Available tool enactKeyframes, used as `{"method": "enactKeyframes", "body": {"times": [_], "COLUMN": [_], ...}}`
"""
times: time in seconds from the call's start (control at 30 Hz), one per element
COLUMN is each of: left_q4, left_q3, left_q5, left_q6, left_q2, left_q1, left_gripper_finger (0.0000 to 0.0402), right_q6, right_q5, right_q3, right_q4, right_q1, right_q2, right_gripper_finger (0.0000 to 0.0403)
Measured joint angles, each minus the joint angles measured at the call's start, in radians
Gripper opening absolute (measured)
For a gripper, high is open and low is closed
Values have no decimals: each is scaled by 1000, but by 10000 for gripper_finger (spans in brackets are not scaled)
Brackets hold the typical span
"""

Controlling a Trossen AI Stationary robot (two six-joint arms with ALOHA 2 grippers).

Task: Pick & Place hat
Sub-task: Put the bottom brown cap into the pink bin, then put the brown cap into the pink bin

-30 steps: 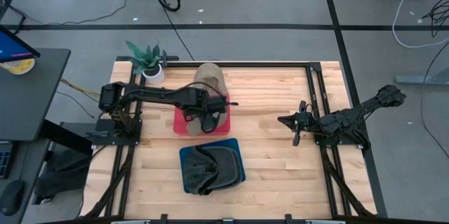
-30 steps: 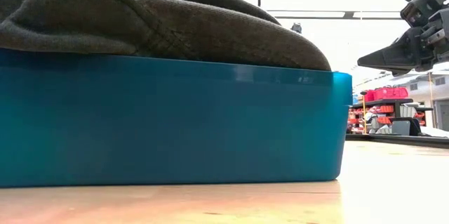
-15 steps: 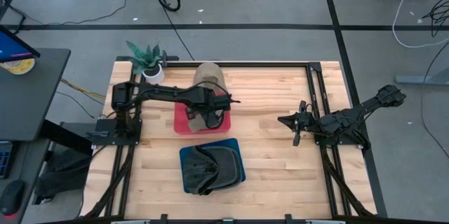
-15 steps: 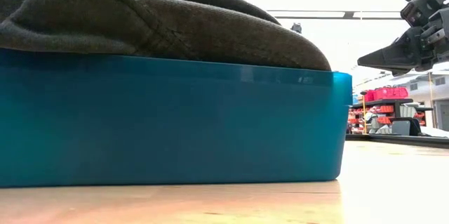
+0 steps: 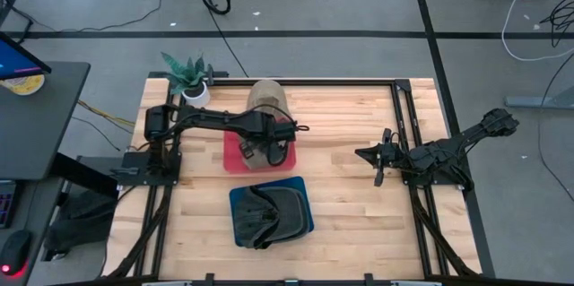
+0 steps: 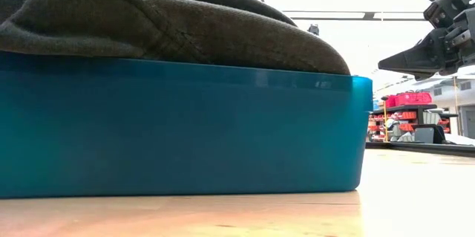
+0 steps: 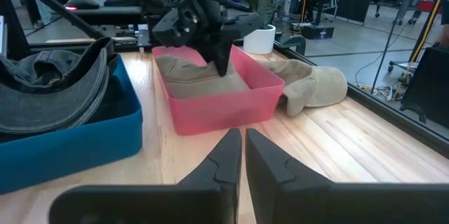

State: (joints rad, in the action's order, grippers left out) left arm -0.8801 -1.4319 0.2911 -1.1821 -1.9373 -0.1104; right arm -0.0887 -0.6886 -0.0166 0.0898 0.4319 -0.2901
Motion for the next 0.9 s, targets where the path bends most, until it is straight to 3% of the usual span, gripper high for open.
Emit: {"method": "enactKeyframes", "body": {"times": [0.2, 0.43, 0.53, 0.77, 0.9], "left_q4": [-5, -37, -98, -226, -275], "left_q3": [0, 1, -21, -180, -267], "left_q5": [-105, -15, 26, -95, -103], "left_q6": [69, 209, 252, 317, 328], "left_q2": [0, 0, 0, 0, 2], "left_q1": [0, 0, -4, -78, -144], "left_gripper_finger": [152, 241, 251, 233, 224], "right_q6": [0, 0, 0, 0, 0], "right_q5": [0, 0, 0, 0, 0], "right_q3": [0, 0, 0, -1, -1], "right_q4": [0, 0, 0, 0, 0], "right_q1": [0, 0, 0, 0, 0], "right_q2": [0, 0, 0, 0, 0], "right_gripper_finger": [25, 25, 25, 25, 25]}}
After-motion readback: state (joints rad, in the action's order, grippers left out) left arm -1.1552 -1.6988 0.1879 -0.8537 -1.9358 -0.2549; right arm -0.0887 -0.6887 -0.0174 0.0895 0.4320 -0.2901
